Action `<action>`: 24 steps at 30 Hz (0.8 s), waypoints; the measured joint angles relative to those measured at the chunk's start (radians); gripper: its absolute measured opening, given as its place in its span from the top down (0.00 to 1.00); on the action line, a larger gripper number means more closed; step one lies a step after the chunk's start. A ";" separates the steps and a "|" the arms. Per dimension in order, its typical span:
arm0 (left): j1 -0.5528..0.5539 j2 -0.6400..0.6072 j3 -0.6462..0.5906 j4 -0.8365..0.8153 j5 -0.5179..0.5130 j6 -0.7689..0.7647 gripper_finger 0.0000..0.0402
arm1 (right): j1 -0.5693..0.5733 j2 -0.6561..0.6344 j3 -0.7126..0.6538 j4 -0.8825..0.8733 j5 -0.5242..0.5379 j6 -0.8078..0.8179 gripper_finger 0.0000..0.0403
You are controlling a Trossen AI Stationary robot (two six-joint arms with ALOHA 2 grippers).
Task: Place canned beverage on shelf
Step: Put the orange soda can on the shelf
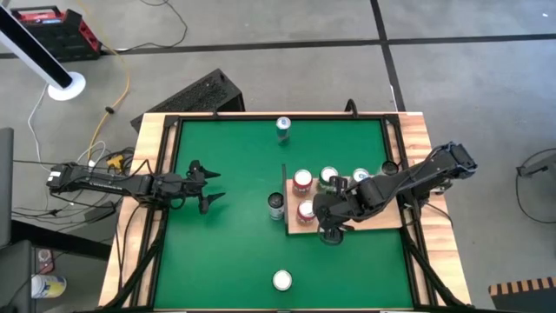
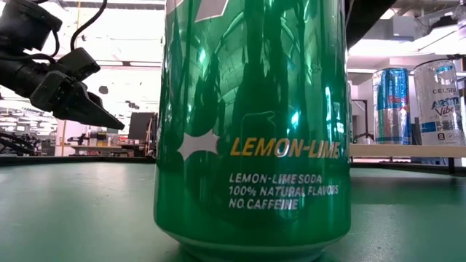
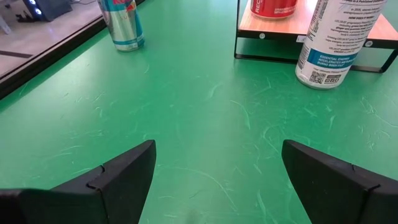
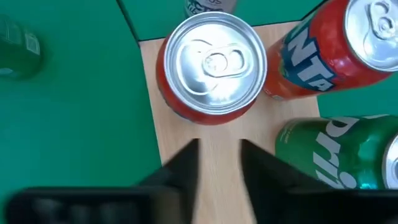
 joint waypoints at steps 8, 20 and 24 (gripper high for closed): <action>0.000 0.000 0.000 0.000 0.000 0.000 0.17 | 0.000 0.000 0.000 0.008 -0.003 -0.030 0.93; 0.000 0.000 0.000 0.000 0.000 0.000 0.17 | -0.028 0.012 -0.023 0.049 -0.011 -0.048 0.94; 0.000 0.000 0.000 -0.001 0.000 0.000 0.17 | -0.029 0.012 -0.023 0.054 -0.014 -0.049 0.93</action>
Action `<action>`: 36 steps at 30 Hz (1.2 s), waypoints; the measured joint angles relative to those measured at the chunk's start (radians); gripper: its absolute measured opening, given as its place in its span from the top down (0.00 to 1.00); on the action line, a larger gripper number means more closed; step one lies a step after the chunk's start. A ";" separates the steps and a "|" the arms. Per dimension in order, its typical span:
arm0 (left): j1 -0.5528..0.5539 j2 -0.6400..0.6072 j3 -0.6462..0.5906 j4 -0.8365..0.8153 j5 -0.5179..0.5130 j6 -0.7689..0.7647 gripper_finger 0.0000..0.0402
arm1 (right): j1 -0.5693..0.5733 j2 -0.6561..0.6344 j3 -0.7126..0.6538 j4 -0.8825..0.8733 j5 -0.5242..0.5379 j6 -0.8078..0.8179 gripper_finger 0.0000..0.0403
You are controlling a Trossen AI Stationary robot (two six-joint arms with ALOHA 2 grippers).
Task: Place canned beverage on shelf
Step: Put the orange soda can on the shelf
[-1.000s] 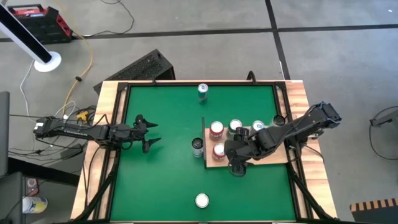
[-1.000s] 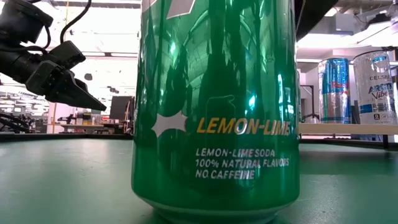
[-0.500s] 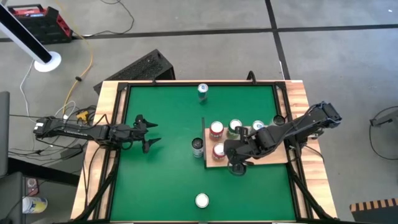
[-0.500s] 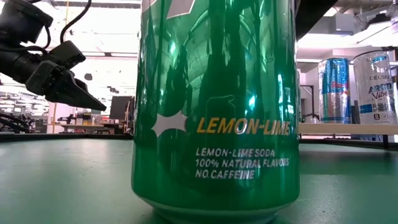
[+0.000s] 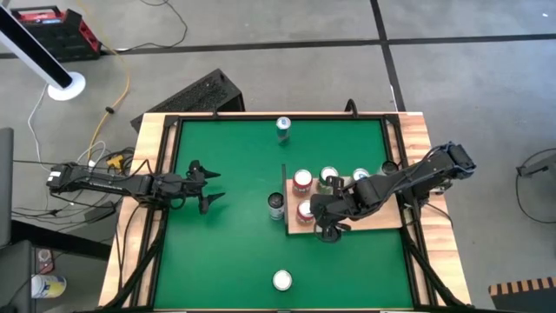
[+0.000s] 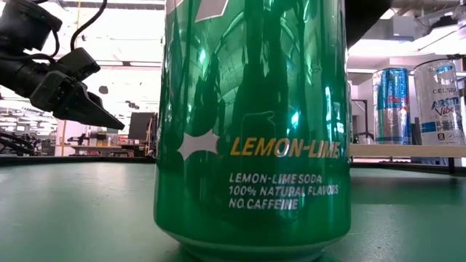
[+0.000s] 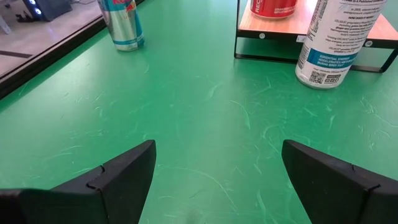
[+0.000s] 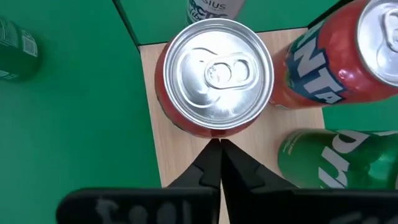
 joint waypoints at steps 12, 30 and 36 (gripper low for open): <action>0.000 0.000 0.000 0.000 0.000 0.000 0.17 | 0.000 0.000 0.000 -0.003 -0.020 -0.025 0.92; 0.000 0.000 0.000 0.000 0.000 0.000 0.17 | -0.307 -0.178 0.040 -0.116 0.013 -0.239 0.95; 0.000 0.000 0.000 0.000 0.000 0.000 0.17 | -0.495 -0.137 0.040 -0.117 -0.115 -0.368 0.95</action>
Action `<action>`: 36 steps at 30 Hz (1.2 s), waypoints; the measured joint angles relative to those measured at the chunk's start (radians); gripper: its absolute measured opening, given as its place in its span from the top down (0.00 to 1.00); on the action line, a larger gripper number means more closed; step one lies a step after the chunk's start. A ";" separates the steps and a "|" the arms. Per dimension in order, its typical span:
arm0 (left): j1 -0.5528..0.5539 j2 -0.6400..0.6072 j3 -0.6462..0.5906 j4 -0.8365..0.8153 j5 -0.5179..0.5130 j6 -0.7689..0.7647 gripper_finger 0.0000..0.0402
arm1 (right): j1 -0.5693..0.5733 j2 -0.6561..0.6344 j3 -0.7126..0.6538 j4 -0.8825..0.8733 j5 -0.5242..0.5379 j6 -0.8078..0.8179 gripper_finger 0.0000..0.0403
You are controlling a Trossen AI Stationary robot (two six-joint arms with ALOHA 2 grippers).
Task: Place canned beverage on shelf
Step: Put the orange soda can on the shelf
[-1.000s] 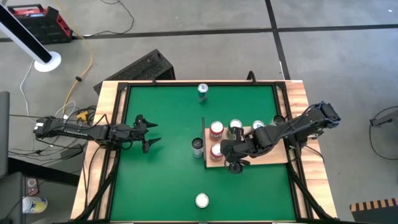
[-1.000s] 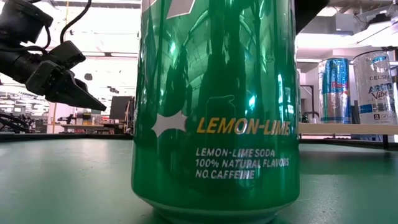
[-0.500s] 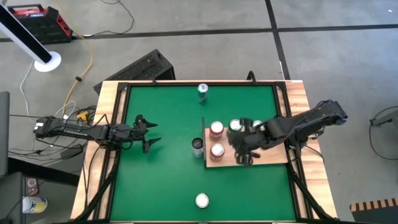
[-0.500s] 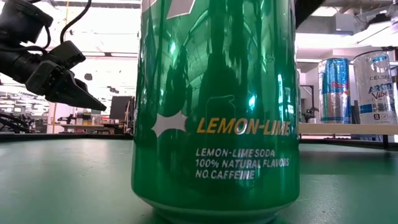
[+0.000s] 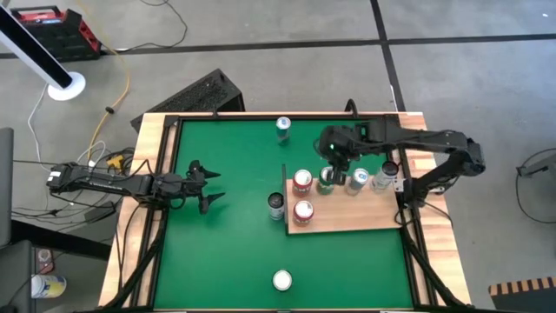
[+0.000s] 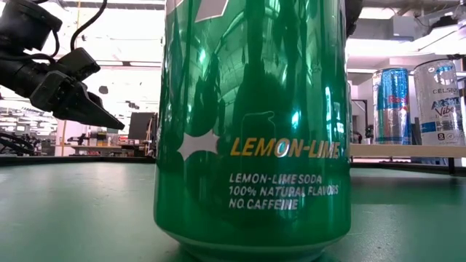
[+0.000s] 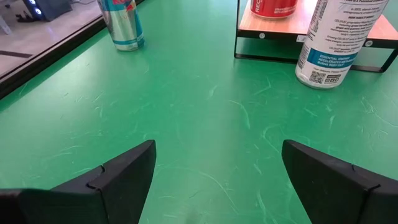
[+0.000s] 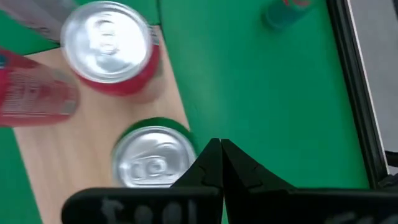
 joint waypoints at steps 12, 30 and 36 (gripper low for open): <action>0.000 0.000 0.000 0.000 0.000 0.000 0.17 | -0.099 0.006 -0.068 0.035 -0.086 -0.051 0.95; 0.000 0.000 0.000 0.000 0.000 0.000 0.17 | -0.072 0.005 -0.114 0.069 -0.117 -0.053 0.95; 0.000 0.000 0.000 0.000 0.000 0.000 0.17 | -0.044 0.004 -0.114 0.063 -0.116 -0.050 0.95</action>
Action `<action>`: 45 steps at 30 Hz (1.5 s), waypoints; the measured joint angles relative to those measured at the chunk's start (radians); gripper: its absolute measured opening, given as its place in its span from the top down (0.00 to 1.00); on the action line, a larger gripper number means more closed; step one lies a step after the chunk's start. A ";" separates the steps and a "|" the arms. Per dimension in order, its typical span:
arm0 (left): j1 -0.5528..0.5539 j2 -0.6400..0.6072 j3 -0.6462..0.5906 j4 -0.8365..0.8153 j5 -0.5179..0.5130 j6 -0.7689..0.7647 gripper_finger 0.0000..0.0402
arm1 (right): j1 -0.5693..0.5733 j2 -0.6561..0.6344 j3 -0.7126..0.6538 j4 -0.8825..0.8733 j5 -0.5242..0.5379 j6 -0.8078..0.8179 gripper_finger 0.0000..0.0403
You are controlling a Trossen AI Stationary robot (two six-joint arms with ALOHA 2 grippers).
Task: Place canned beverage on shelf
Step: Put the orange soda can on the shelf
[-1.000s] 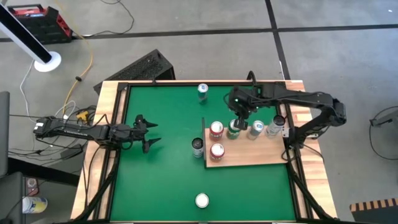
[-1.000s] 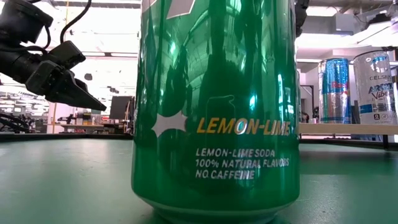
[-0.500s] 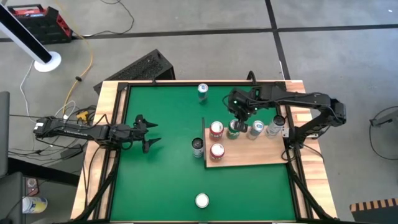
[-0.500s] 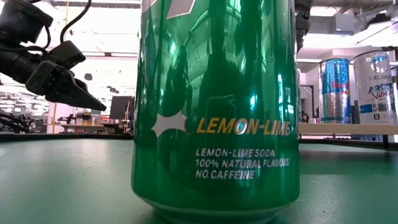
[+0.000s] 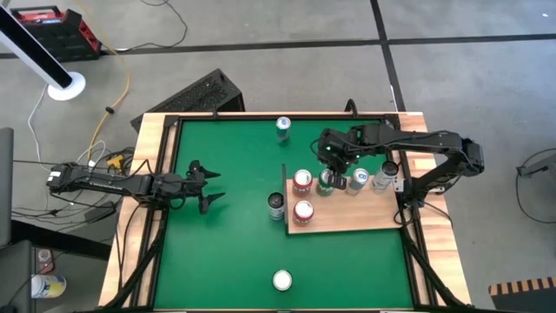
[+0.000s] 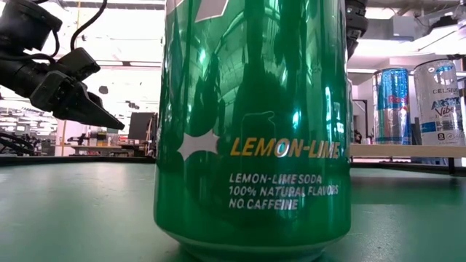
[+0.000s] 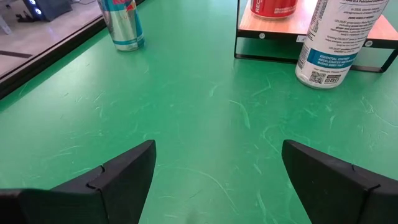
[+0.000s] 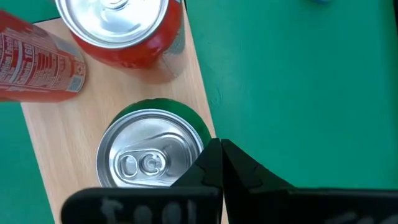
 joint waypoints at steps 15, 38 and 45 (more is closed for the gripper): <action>0.000 0.000 0.000 0.000 0.000 0.000 0.17 | 0.016 0.000 0.097 -0.040 0.104 -0.001 0.95; 0.000 0.000 0.000 0.000 0.000 0.000 0.17 | 0.638 0.003 0.289 0.484 0.140 0.258 0.91; 0.000 0.000 0.000 0.000 0.000 0.000 0.17 | 0.760 0.105 0.288 0.530 0.131 0.361 0.88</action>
